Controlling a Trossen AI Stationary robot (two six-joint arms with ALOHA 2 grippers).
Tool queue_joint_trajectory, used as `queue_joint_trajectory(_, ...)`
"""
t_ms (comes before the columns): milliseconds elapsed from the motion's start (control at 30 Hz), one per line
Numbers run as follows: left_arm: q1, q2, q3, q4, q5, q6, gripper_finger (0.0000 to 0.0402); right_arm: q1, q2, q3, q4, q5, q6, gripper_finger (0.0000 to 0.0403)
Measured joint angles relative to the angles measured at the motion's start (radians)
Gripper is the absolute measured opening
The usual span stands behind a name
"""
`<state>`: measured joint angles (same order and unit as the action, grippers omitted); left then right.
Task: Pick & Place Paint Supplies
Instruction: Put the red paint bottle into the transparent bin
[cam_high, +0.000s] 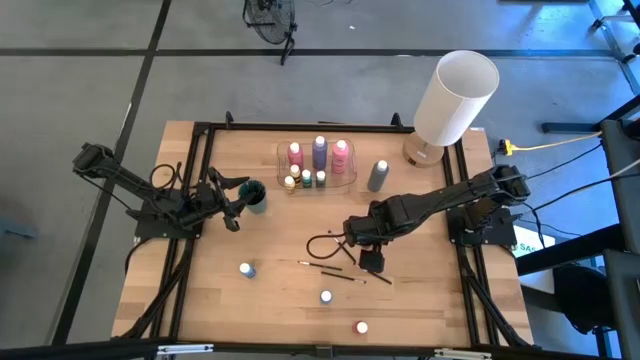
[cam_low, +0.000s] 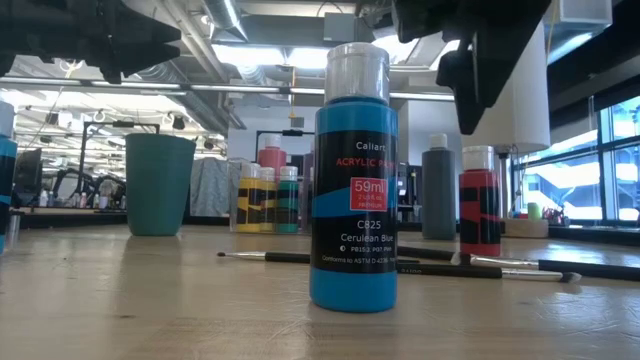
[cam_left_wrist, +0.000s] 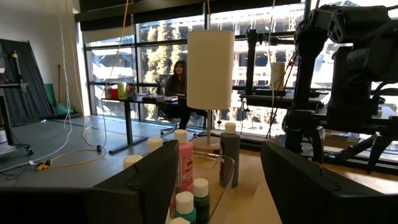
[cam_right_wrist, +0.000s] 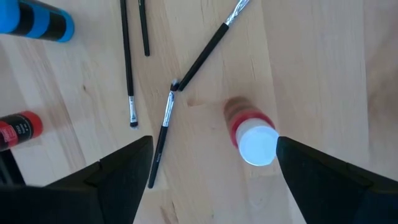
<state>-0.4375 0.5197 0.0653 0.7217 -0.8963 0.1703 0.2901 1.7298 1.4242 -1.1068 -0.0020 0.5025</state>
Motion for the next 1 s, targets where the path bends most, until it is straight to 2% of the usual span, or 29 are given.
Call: queue_joint_trajectory(1000,0.0,0.0,0.0,0.0,0.0,0.0,0.0224,0.0,0.0,0.0,0.022,-0.029,0.007,0.0344)
